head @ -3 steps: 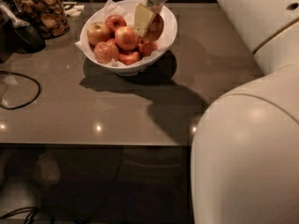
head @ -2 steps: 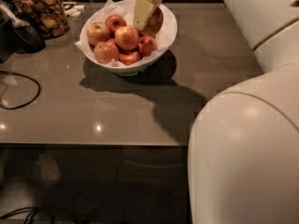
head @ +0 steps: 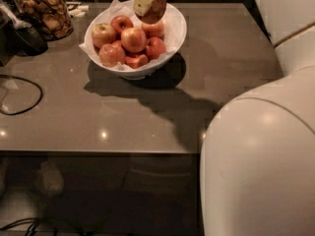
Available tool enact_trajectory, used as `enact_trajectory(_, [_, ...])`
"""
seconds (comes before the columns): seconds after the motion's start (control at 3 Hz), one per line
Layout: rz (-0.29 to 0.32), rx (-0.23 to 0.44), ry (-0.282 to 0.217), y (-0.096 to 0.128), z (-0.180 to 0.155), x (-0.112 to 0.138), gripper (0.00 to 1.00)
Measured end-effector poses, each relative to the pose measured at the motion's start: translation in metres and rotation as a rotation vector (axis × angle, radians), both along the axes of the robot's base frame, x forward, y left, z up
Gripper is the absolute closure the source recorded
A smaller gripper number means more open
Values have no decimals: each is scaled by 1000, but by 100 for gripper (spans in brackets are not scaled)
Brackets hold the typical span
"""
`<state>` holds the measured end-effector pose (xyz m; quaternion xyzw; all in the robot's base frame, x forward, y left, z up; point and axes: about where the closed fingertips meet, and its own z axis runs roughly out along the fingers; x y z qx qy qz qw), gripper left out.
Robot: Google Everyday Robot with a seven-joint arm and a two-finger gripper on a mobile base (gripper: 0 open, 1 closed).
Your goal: Pick apple from white bowl
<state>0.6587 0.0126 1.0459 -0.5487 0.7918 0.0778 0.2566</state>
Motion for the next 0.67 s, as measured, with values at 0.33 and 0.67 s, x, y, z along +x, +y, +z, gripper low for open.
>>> enact_trajectory(0.33, [46,42,-12,9,22,-12,100])
enact_trajectory(0.67, [90,87,-35,15,39,-19,100])
